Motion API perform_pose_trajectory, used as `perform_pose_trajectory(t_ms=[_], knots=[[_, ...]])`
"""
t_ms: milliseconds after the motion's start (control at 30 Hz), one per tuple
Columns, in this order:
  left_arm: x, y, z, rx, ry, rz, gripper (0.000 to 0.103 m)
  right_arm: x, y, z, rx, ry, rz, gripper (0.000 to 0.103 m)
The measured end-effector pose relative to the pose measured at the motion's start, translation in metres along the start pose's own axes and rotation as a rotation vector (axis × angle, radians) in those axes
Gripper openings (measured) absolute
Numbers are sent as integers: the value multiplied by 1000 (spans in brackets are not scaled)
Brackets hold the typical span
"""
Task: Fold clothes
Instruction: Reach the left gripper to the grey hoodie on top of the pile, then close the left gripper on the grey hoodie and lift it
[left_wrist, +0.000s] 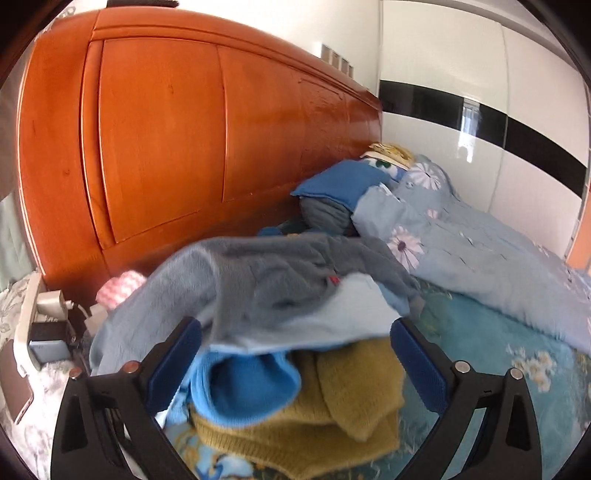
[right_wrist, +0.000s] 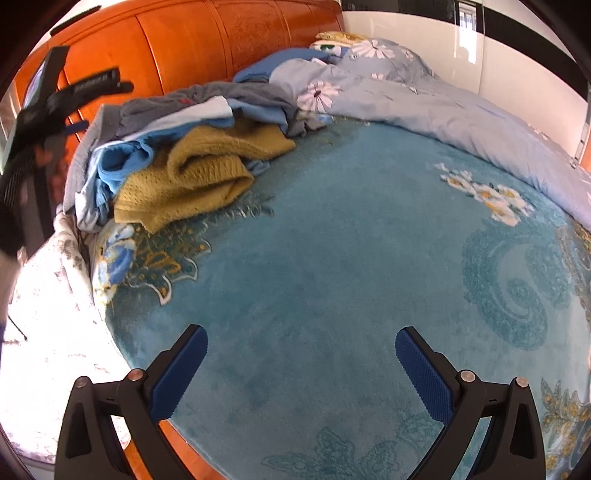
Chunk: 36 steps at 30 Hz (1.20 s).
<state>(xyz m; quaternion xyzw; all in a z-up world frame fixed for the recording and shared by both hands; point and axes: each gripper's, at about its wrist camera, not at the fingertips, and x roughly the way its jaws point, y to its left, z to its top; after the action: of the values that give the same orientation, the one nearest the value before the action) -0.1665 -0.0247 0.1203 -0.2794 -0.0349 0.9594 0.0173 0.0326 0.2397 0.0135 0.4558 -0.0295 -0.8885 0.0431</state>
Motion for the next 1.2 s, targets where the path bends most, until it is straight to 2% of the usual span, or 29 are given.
perform_pose_trajectory(t_ms=[33,67,100,233,267,333,367,400,467,733,967,1033,1133,1200], knots=[[6,1,3,5,10,12,88,0,-1,-1,2,3,0,103],[12,1,5,12,24,32,76,0,-3,-3,4,4,-5,103],[18,2,7,16,35,54,71,-1,-4,-4,4,5,-8,103],[29,9,14,-12,41,85,63,-6,-7,-3,2,-7,-25,103],[29,14,15,-31,41,85,55,-7,-8,-2,1,-8,-23,103],[29,22,16,-65,49,85,33,-7,-8,-2,-2,-7,-22,103],[30,27,16,-81,61,82,13,-7,-8,-3,-3,-6,-22,103],[32,30,17,-97,72,75,5,-7,-8,-5,-5,-4,-21,103],[36,35,15,-128,85,45,4,-7,-9,-8,-2,-3,-17,103],[14,55,6,-209,36,-110,3,-10,-13,-13,10,-8,-6,103],[-2,60,0,-192,22,-198,3,-10,-13,-17,12,-6,4,103],[-4,56,-1,-163,25,-205,3,-10,-12,-18,11,-4,7,103],[4,51,-5,-115,45,-158,3,-10,-10,-19,3,-4,12,103],[8,51,-5,-119,48,-152,3,-11,-9,-19,-3,-5,14,103]])
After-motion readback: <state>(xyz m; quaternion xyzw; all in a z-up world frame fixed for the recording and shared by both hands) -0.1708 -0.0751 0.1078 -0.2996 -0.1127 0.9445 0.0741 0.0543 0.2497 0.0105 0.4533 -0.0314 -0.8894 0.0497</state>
